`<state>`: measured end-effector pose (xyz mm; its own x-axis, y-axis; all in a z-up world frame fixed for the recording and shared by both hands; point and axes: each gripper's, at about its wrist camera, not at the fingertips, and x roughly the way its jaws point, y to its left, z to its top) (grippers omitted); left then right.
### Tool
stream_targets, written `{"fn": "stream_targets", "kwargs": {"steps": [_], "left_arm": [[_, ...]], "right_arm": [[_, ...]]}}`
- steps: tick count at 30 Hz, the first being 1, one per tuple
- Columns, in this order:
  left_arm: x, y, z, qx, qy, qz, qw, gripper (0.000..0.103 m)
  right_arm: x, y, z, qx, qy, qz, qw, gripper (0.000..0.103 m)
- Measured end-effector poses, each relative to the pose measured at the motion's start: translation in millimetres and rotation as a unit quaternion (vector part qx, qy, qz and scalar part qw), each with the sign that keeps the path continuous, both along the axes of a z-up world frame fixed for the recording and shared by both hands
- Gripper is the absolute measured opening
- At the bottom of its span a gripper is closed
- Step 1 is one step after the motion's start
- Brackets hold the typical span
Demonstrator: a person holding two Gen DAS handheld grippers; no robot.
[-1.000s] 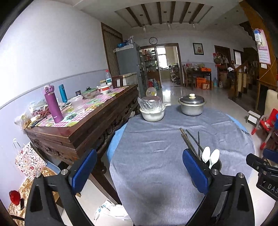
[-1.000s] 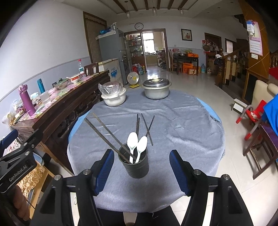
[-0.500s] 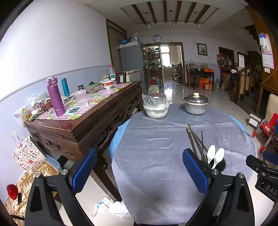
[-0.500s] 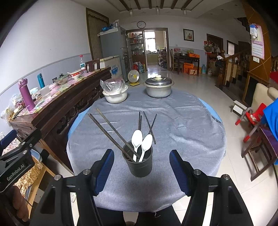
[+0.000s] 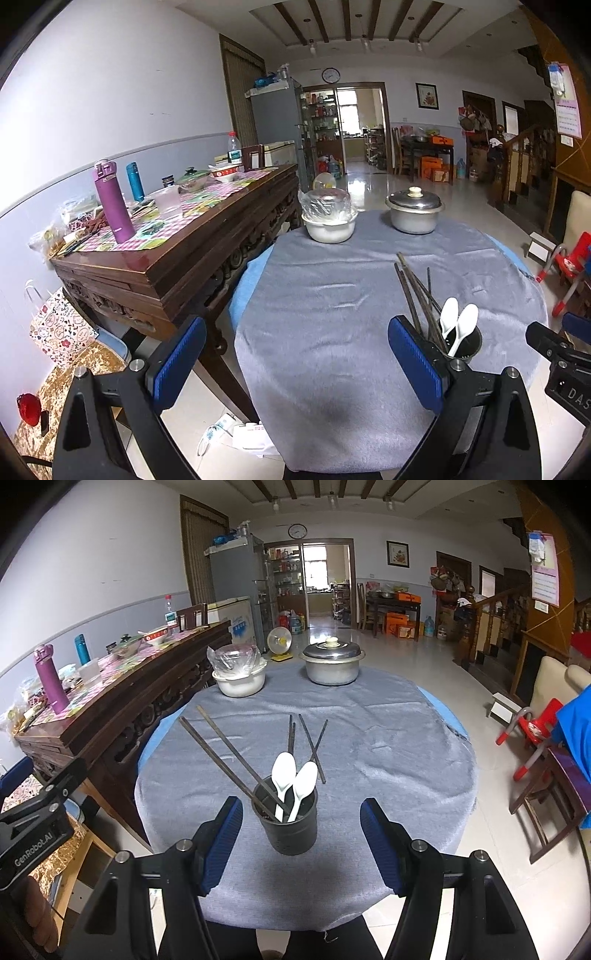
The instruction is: Organize utensils
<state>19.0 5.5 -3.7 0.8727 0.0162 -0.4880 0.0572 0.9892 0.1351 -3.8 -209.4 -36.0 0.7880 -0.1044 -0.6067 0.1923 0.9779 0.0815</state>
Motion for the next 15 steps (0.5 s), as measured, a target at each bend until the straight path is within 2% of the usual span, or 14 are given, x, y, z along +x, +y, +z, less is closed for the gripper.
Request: {"fn": "stream_targets", "kwargs": {"steps": [15], "left_arm": [[-7.5, -27.5, 3.1, 0.011, -0.005, -0.02, 0.9997, 0.099]], "right_arm": [[-12.7, -10.8, 4.9, -0.025, -0.023, -0.021, 0.999, 0.07]]}}
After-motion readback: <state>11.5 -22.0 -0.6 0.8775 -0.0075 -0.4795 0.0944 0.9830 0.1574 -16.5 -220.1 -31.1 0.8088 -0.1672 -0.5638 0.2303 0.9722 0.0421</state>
